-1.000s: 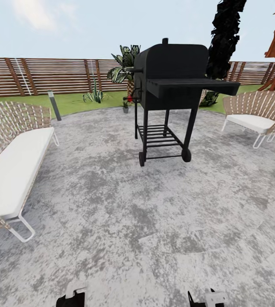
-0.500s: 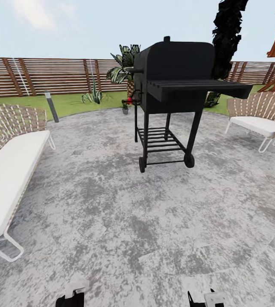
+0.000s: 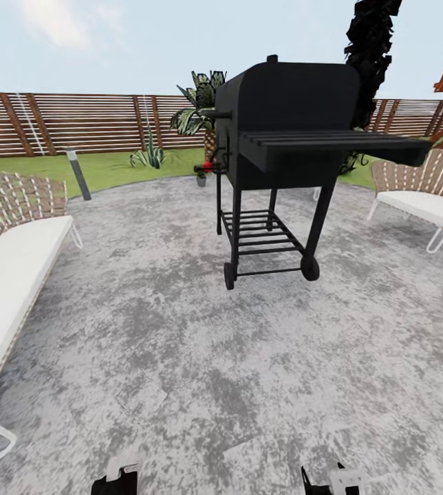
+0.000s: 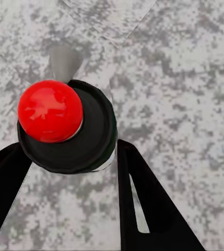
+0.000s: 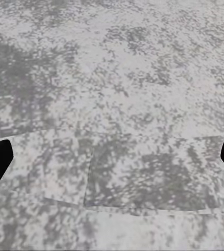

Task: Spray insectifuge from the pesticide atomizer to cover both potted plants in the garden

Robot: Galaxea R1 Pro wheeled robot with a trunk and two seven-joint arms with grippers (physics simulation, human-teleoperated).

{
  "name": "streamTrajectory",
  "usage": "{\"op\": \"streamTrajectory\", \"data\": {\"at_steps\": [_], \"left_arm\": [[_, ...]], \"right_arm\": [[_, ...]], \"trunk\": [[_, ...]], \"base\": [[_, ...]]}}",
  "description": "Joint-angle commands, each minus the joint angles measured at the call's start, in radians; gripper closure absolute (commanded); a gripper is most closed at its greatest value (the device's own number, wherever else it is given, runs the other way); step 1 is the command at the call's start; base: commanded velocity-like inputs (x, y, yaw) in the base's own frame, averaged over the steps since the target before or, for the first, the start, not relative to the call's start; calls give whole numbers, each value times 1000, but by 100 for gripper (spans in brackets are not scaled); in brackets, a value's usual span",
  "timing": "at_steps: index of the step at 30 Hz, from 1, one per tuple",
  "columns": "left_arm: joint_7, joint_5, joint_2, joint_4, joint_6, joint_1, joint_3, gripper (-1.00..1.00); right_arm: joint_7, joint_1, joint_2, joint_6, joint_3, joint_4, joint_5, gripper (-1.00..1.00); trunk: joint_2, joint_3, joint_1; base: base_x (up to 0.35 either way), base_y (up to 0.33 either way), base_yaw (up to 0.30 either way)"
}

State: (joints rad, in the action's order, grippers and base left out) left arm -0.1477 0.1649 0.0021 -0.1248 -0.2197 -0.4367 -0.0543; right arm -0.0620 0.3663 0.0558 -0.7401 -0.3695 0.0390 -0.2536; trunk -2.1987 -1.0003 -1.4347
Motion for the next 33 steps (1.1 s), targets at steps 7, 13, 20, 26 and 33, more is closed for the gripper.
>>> {"op": "streamTrajectory", "data": {"at_steps": [7,13,20,26,33], "left_arm": [[-2,8,1,1,-3,-1,-6,100],[-3,8,1,1,-4,-1,-6,100],[-4,8,1,1,-4,-1,-7,100],[-4,8,1,1,-4,-1,-7,100],[-4,8,0,1,-4,-1,-7,100]], "right_arm": [[-40,0,2,-6,-3,1,-6,-100],[-41,0,1,-4,-10,1,0,-100],[-42,0,11,-5,-9,1,0,-100],[-42,0,12,-5,-9,1,0,-100],[-42,0,12,-5,-10,0,0,-100]], "trunk": [[0,-1,0],[0,-2,0],[0,-9,0],[0,-16,0],[0,-24,0]], "base": [[335,0,0],[335,0,51],[335,0,199],[275,0,210],[14,0,210]]}}
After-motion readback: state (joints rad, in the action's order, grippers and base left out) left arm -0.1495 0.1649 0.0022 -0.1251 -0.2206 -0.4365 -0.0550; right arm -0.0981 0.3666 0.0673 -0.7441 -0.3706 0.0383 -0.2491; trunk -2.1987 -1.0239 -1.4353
